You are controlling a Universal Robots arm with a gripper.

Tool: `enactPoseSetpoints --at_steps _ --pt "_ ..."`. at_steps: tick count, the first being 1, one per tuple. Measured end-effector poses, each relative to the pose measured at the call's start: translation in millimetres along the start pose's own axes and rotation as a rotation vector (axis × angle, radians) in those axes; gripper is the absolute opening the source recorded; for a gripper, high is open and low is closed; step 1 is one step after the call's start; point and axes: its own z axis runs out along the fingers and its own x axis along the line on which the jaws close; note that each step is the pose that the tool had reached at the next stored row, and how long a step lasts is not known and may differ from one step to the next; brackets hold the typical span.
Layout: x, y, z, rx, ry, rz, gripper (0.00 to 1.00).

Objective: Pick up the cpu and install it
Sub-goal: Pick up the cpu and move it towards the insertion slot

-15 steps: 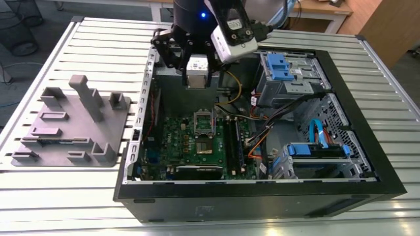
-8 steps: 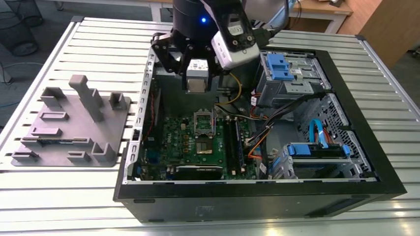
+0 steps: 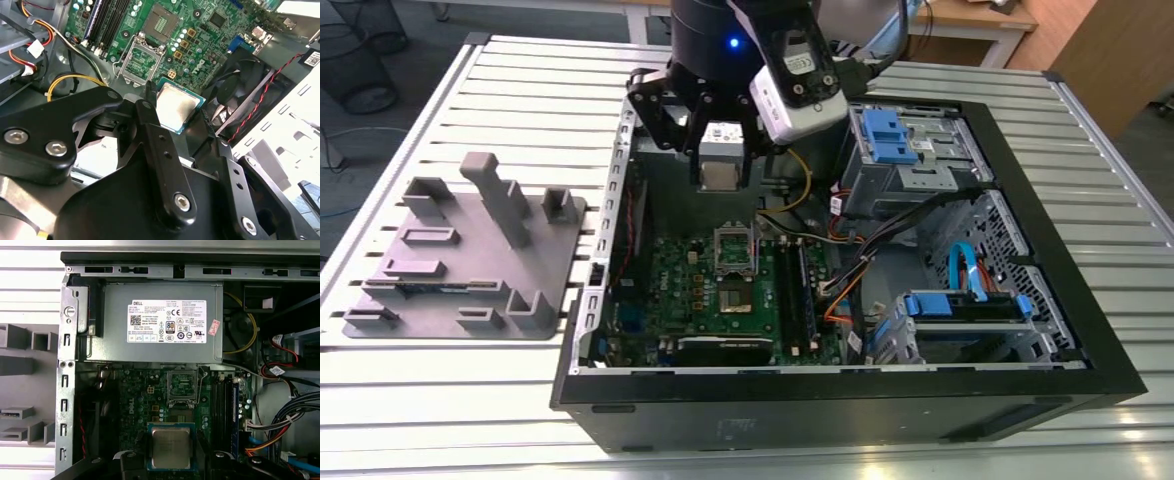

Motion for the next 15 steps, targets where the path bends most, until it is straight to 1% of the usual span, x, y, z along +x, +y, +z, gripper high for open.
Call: enactPoseSetpoints --at_steps 2,5,11,15 --pt "0.0 -0.1 0.7 -0.0002 -0.0001 0.000 0.47" --pt "-0.4 -0.2 3.8 0.0001 0.0000 0.000 0.47" --pt "-3.8 -1.0 12.4 0.0007 0.0000 0.000 0.47" --pt "-7.2 -2.0 19.6 0.0006 0.0000 0.000 0.47"
